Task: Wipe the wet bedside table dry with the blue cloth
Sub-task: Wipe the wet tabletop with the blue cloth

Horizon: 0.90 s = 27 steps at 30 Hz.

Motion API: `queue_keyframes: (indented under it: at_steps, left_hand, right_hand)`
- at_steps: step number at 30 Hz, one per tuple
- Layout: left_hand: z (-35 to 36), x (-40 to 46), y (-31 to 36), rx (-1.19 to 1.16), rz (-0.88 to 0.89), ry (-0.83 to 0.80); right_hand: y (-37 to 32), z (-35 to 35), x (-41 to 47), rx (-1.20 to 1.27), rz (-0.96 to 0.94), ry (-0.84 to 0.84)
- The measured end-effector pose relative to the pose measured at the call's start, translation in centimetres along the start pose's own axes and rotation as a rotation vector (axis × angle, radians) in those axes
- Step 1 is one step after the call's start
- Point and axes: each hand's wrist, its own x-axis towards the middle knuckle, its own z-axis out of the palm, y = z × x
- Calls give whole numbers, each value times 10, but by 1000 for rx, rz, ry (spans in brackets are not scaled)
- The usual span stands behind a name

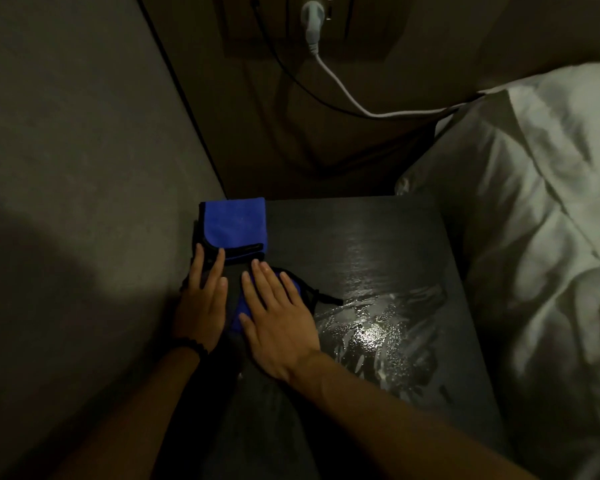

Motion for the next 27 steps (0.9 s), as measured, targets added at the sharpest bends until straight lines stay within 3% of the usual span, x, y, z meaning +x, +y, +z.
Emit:
queue_keyframes:
  at_steps: [8, 16, 27]
  left_hand:
    - [2, -4, -1, 53, 31, 60]
    - [1, -3, -4, 23, 1, -30]
    - [-2, -5, 3, 133, -2, -19]
  right_hand:
    - [46, -21, -14, -60, -38, -48]
    - [94, -40, -29, -122, 1, -53]
    - [118, -37, -34, -163, 56, -29]
